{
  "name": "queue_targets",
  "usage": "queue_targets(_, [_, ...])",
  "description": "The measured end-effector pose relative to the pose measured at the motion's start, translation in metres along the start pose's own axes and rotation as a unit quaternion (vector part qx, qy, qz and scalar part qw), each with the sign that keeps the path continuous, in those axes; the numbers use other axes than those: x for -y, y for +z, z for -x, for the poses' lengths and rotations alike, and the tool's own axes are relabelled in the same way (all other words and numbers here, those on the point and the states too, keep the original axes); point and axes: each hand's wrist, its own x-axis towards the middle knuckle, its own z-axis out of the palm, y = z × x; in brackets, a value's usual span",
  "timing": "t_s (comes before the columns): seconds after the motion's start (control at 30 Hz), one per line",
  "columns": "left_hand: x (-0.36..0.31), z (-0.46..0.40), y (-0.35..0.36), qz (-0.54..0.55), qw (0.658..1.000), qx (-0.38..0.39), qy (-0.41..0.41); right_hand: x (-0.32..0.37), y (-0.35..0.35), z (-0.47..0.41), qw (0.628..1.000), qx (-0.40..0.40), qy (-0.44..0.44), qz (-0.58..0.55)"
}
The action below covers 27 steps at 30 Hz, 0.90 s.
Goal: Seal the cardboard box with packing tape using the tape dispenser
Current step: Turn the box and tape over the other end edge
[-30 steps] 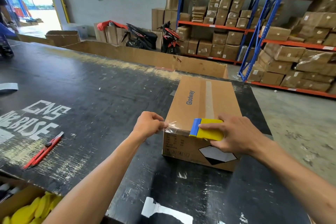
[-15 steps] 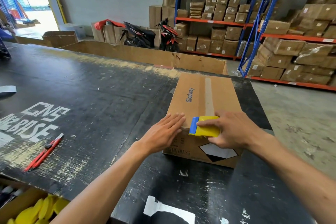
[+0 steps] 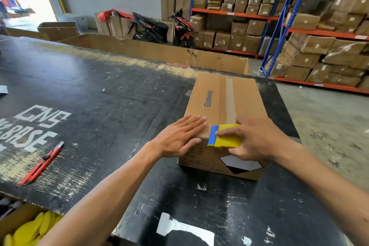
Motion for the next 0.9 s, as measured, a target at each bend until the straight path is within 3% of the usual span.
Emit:
queue_targets(0.13, [-0.001, 0.001, 0.009, 0.04, 0.999, -0.011, -0.022, -0.001, 0.002, 0.001, 1.0, 0.006, -0.007, 0.005])
queue_targets(0.27, [0.0, 0.001, 0.011, 0.011, 0.999, -0.028, -0.017, -0.001, 0.001, 0.001, 1.0, 0.006, -0.007, 0.006])
queue_targets(0.53, [0.004, -0.001, 0.004, -0.029, 1.0, -0.009, 0.004, -0.008, -0.003, 0.013, 0.999, -0.02, -0.022, 0.017])
queue_targets(0.77, [0.002, -0.002, -0.001, -0.034, 0.999, 0.017, -0.012, -0.053, -0.001, 0.057, 0.999, -0.023, -0.031, -0.004])
queue_targets(0.9, [-0.004, -0.003, -0.001, -0.044, 0.999, 0.024, -0.017, -0.047, 0.011, 0.052, 0.997, -0.01, -0.052, 0.056])
